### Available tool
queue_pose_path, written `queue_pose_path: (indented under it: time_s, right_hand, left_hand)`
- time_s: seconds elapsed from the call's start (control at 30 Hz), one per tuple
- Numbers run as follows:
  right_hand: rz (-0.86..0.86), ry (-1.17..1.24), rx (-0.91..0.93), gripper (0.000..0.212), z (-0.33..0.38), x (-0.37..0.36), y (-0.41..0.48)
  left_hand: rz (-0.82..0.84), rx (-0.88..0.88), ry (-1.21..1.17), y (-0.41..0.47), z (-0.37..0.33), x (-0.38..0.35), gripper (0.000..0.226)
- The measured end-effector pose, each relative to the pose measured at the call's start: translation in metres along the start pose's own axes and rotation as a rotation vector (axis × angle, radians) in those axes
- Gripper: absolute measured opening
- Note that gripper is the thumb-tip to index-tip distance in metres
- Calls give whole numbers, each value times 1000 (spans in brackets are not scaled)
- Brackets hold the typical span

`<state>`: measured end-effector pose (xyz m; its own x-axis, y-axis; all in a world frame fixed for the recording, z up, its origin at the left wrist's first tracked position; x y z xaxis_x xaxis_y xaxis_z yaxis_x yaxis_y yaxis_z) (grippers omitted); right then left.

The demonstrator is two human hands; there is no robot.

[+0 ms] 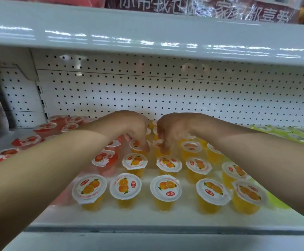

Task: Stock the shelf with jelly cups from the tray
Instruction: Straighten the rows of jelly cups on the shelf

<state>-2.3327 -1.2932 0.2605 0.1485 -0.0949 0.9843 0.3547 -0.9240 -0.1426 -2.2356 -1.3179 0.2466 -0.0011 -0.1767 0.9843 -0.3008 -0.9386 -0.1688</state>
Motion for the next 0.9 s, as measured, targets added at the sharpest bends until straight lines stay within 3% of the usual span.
queue_pose_path:
  time_s: [0.23, 0.43, 0.73, 0.83, 0.9]
  right_hand:
    - [-39, 70, 30, 54, 6, 18, -34]
    - [101, 63, 121, 49, 21, 6, -59]
    - [117, -63, 133, 56, 26, -1, -61]
    - [62, 7, 109, 57, 26, 4, -66]
    - [13, 57, 132, 54, 29, 9, -73]
  left_hand:
    - [6, 16, -75, -36, 4, 19, 43]
    - [99, 0, 59, -59, -9, -1, 44]
    - [70, -77, 129, -68, -19, -5, 36]
    - [51, -62, 151, -73, -14, -2, 59]
    - [14, -54, 107, -78, -8, 3, 62]
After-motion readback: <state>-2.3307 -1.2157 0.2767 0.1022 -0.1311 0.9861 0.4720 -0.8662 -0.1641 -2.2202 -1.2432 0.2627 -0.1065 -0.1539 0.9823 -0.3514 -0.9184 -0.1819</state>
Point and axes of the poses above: each hand's wrist, its own y-axis towards the middle knuckle, its own x-axis out of the back of the hand, z = x × y, the point moved 6 cm from there along y, towards the middle knuckle, and after that the axes turned 4 degrees about -z, right-handed, at the moved point
